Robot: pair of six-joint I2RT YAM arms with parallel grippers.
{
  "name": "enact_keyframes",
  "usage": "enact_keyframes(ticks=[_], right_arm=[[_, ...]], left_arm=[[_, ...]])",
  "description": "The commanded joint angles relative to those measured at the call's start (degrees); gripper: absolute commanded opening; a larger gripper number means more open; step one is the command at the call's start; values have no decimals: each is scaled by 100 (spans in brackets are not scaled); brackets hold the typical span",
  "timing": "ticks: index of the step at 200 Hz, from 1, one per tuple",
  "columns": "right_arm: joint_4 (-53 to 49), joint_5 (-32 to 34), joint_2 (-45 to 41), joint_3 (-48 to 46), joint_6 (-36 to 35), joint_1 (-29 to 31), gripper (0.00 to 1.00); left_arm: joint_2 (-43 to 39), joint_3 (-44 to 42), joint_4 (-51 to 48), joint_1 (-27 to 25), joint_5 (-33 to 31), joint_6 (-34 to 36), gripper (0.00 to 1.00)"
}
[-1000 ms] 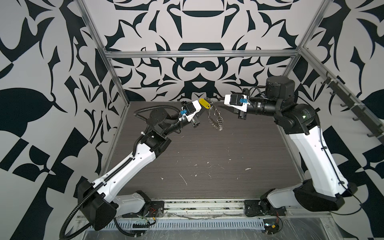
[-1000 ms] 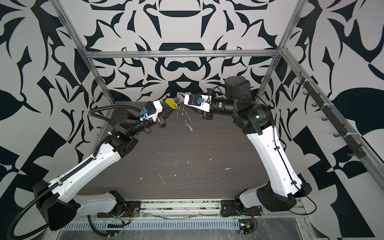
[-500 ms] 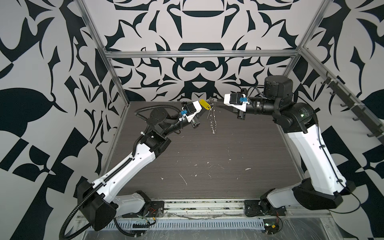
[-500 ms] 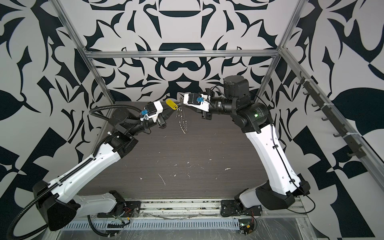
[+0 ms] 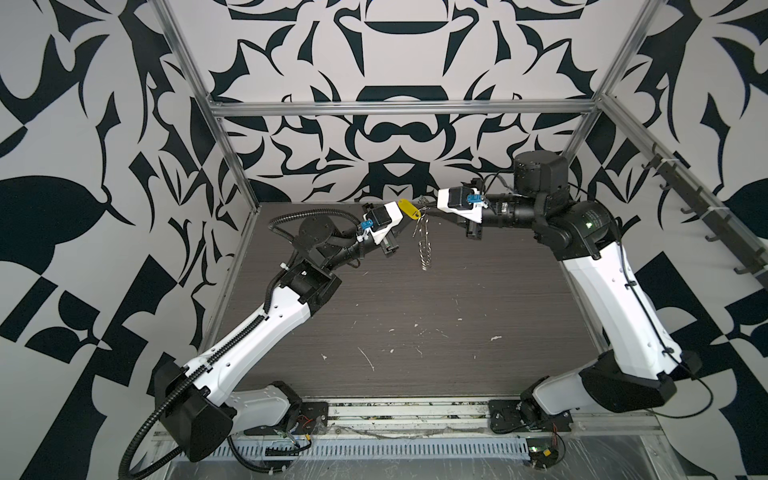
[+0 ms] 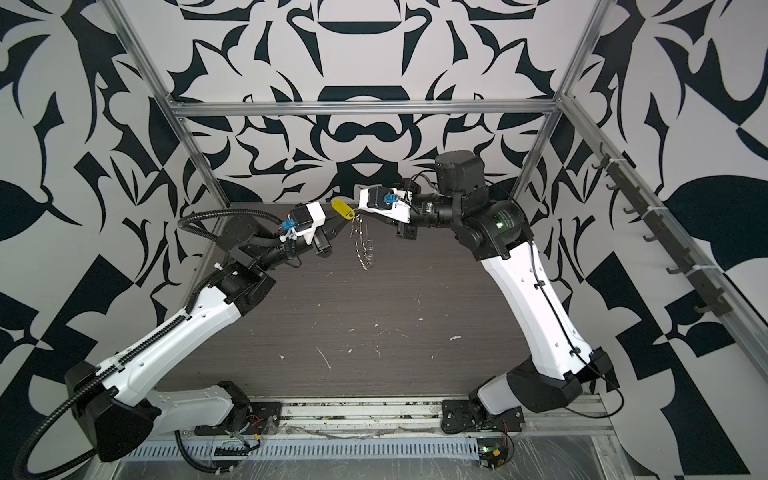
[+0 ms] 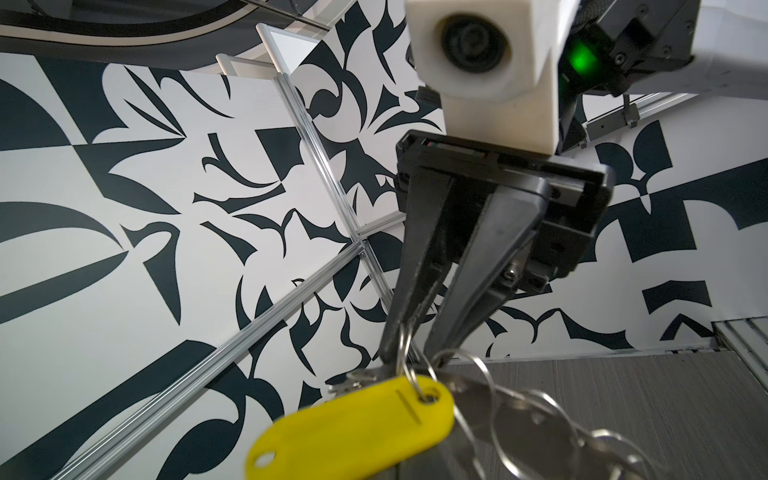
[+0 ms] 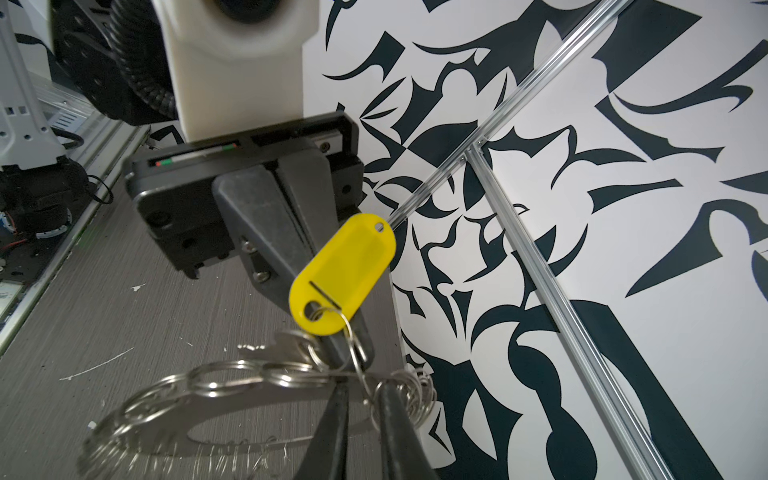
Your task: Remove the keys from the keyring
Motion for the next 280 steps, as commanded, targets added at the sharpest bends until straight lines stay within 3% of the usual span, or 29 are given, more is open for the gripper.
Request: enact_keyframes(ticks=[1, 166, 222, 270, 280], right_arm=[[42, -36, -67, 238, -2, 88, 18], [-23, 6, -84, 317, -10, 231, 16], [-34, 184, -65, 249, -63, 272, 0], [73, 324, -101, 214, -81, 280, 0], [109, 348, -121, 188, -81, 283, 0]], left_arm=[[-43, -58, 137, 7, 71, -5, 0], [10, -25, -91, 7, 189, 199, 0], [2, -12, -110, 7, 254, 263, 0], [-40, -87, -90, 7, 62, 115, 0], [-66, -134, -196, 30, 1, 144, 11]])
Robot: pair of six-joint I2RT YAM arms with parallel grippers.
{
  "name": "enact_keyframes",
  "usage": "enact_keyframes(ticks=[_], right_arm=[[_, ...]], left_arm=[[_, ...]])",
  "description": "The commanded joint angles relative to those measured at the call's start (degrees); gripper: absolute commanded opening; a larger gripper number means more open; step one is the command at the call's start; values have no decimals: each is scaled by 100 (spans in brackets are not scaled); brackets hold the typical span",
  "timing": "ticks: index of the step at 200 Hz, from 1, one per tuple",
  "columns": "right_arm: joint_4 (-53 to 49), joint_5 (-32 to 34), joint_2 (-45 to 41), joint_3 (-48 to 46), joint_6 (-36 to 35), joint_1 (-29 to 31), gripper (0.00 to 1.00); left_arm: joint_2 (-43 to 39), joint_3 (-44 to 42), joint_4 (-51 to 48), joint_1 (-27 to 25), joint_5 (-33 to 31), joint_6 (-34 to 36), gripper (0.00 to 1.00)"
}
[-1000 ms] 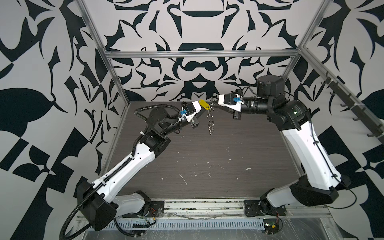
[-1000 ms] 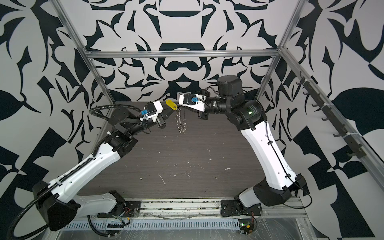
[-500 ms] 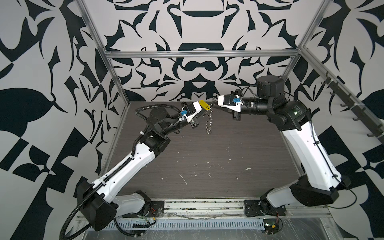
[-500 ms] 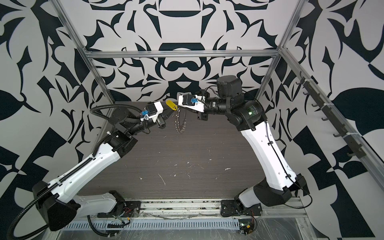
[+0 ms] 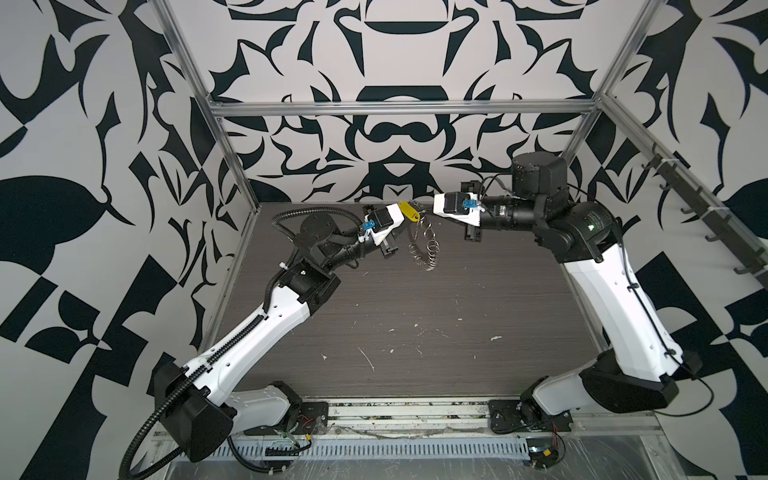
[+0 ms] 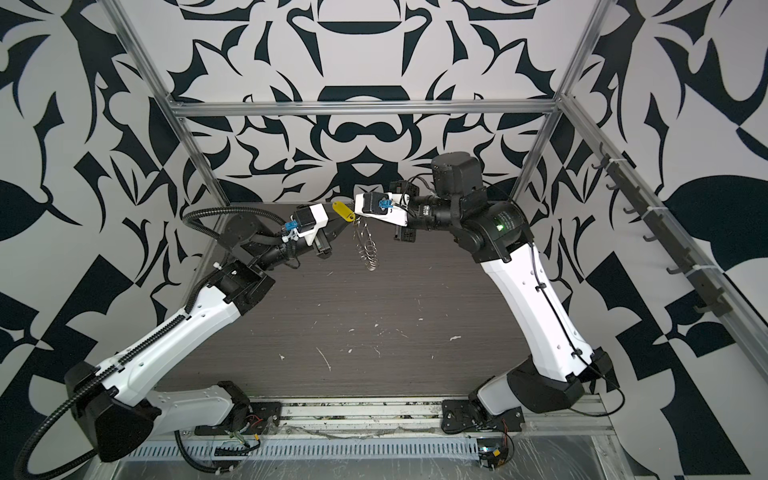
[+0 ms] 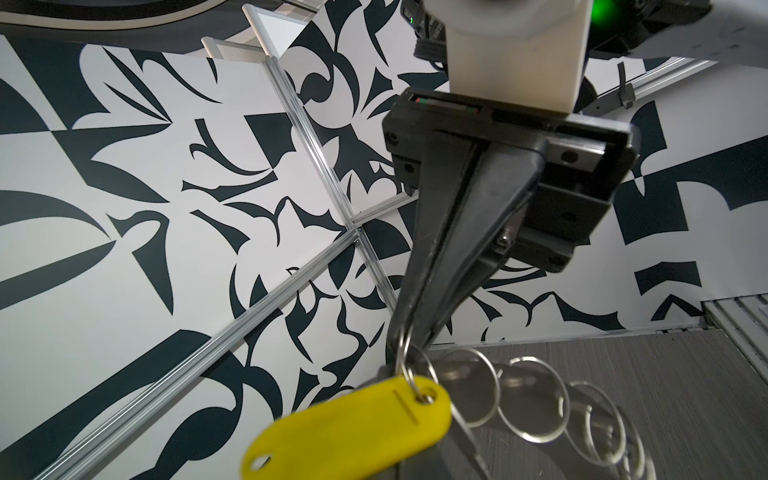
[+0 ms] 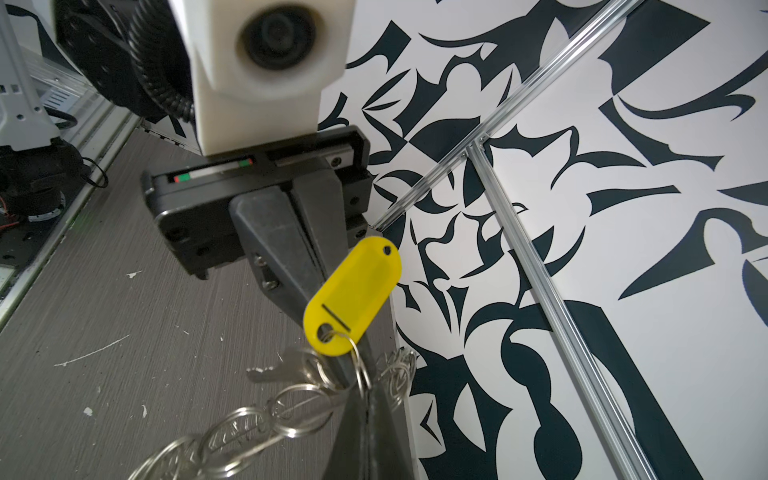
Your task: Remove the keys from the keyring
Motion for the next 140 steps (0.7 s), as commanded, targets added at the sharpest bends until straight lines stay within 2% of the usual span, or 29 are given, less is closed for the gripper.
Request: enact_keyframes(ticks=[1, 13, 40, 98, 121, 140], right_arm=[[296, 1, -125, 49, 107, 79, 0], [326, 24, -140, -3, 102, 78, 0], [404, 111, -197, -165, 72, 79, 0], [555, 133, -256, -399, 66, 66, 0], [601, 189, -283, -532, -54, 75, 0], [840, 250, -392, -803, -147, 71, 0]], left_arm=[[-68, -138, 61, -3, -92, -11, 13], [-108, -220, -36, 77, -132, -107, 33], [-251, -567, -53, 347, -146, -425, 48], [-807, -1138, -371, 605, -365, -658, 50], [-977, -939, -862, 609, 67, -785, 49], [-922, -422, -1720, 613, 617, -901, 47]])
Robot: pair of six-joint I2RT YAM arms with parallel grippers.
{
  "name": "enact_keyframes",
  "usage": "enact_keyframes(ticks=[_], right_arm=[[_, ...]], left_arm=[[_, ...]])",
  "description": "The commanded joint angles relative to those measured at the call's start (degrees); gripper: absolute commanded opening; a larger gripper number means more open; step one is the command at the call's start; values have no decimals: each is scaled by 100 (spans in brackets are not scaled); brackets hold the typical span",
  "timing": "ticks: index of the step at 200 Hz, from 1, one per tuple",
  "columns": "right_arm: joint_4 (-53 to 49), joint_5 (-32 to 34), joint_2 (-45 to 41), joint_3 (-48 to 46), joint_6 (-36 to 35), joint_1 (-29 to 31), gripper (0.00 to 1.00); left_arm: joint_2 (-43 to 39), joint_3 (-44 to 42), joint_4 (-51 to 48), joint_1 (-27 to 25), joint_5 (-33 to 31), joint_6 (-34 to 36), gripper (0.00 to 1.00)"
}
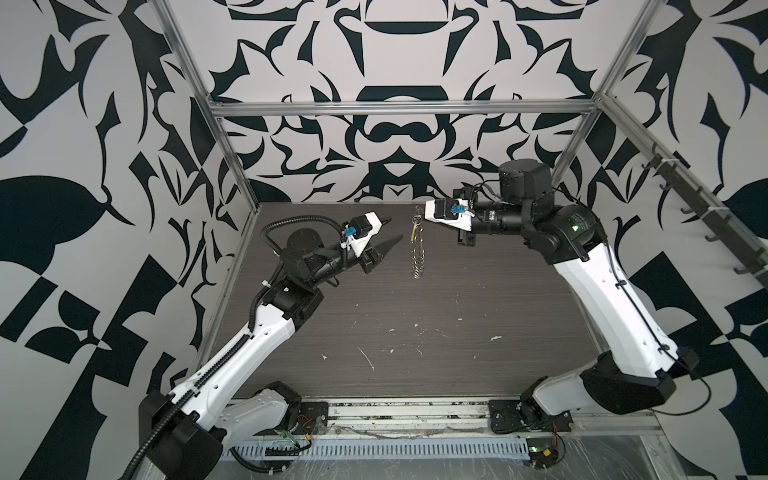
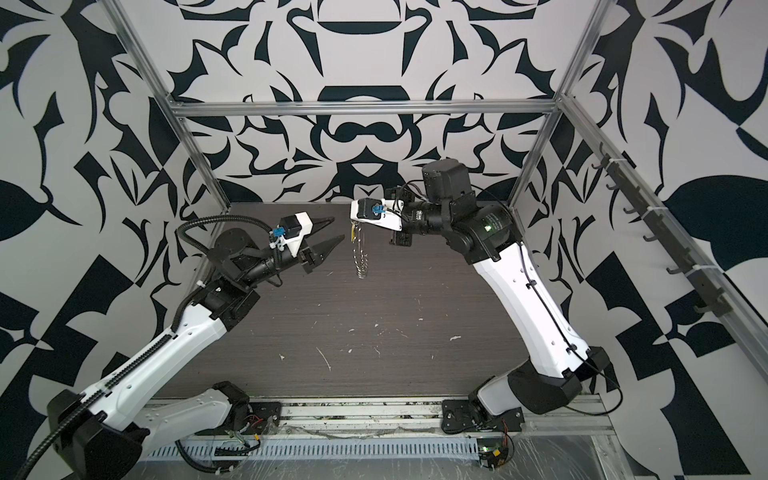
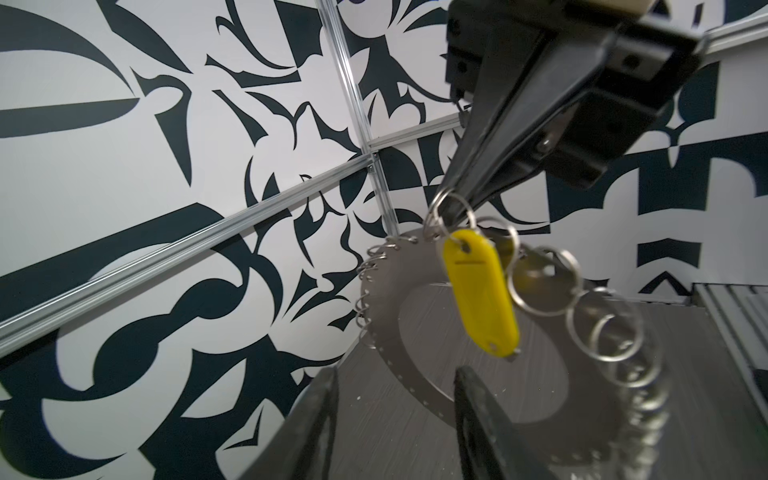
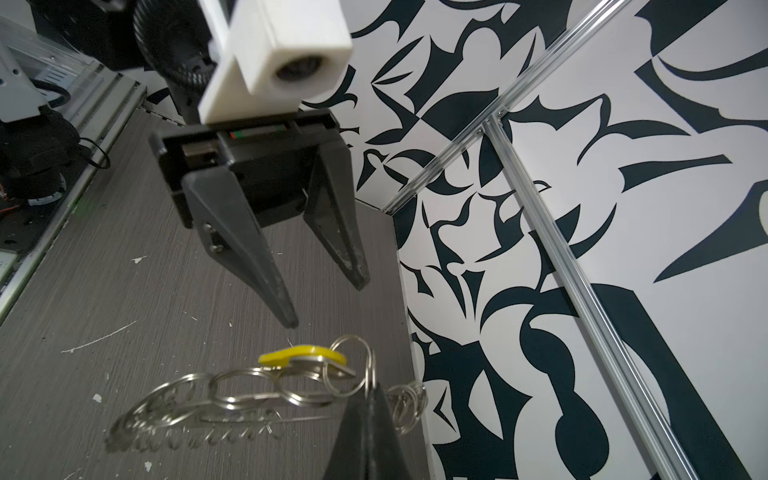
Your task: Remove the keys from the keyring
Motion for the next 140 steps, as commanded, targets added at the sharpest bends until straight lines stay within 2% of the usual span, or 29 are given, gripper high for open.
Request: enact_keyframes(ticks=[1, 18, 53, 78, 100, 140], right_arm=[[616, 59, -327, -223, -115, 38, 0], [868, 99, -426, -431, -132, 36, 0], [1058, 152, -499, -614, -234, 35, 0], [1066, 196, -534, -632, -274, 38, 0], [1058, 206, -552, -664, -285, 37, 0], [1066, 210, -553, -648, -317, 42, 0]], left_arm=[[-28, 579, -949, 21, 688, -268, 47], [141, 944, -1334, 21, 1111, -593, 48], [450, 1202, -1057, 21, 1317, -1614, 48], [666, 1403, -993, 35, 1229, -2250, 38], [896, 1483, -534, 188, 1378, -3224, 26], [1282, 1622, -157, 281, 1619, -3981, 19]])
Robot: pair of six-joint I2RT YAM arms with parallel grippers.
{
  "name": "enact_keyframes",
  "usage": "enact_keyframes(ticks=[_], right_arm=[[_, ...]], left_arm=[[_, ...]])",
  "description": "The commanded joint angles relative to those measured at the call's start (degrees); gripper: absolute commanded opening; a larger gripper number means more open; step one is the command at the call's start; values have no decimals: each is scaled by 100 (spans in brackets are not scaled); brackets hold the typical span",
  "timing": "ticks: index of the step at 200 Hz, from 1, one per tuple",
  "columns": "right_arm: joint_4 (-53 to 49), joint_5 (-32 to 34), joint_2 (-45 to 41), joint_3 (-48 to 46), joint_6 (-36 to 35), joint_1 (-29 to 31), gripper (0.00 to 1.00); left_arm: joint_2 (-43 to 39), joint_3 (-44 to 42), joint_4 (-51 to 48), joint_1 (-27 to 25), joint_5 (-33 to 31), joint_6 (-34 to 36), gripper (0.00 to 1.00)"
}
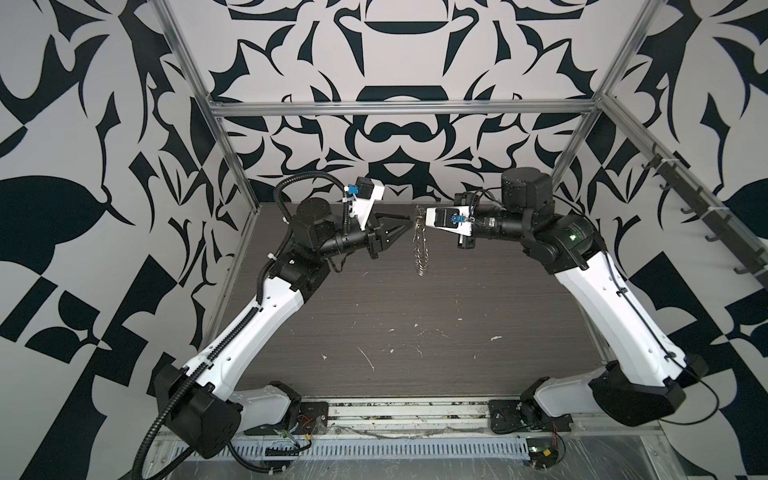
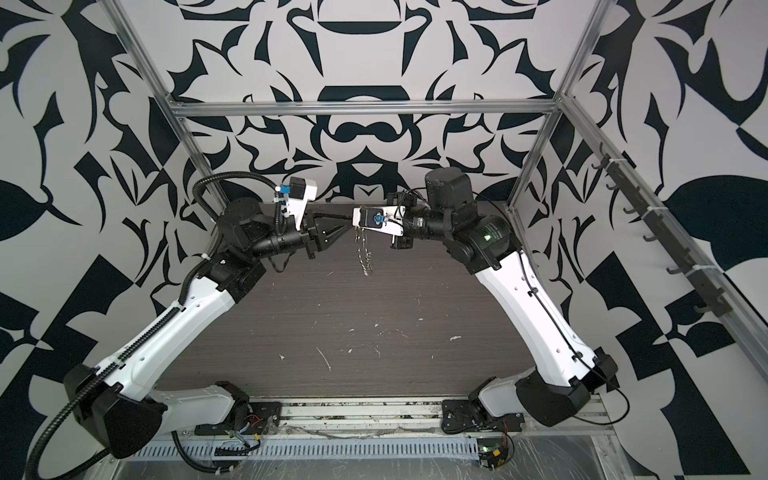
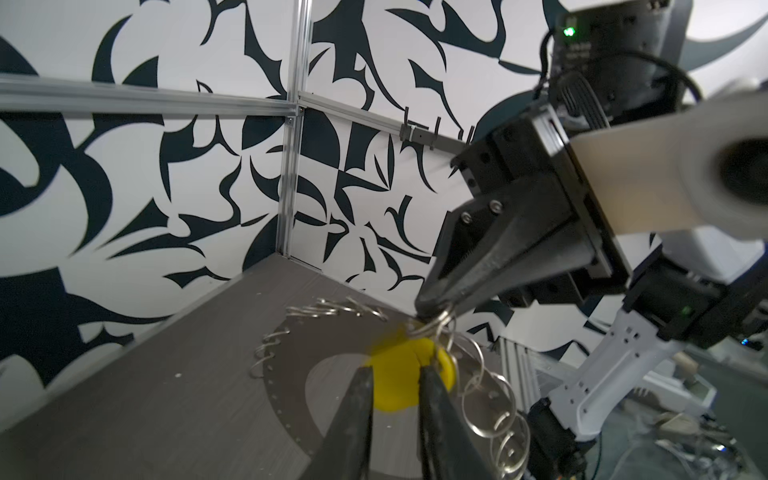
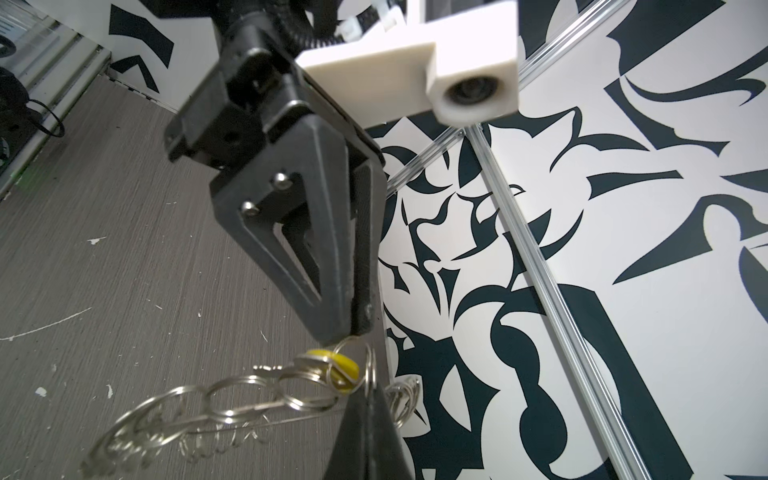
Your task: Remove the keys from the keyring
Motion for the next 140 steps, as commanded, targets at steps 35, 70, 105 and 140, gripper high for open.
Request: enact_keyframes(ticks=[35, 70, 105, 140], right_arm=[[388, 64, -166, 64, -82, 36, 0], [402, 162, -128, 78, -119, 37, 0], [409, 154, -135, 76, -129, 39, 0], [409, 163, -143, 59, -141, 36, 0]], left_arm=[[332, 355, 548, 49, 537, -1088, 16], [243, 342, 562, 115, 698, -1253, 22], [110, 267, 630, 283, 823, -1481, 29], [237, 340, 956, 324, 1115, -1958, 28]])
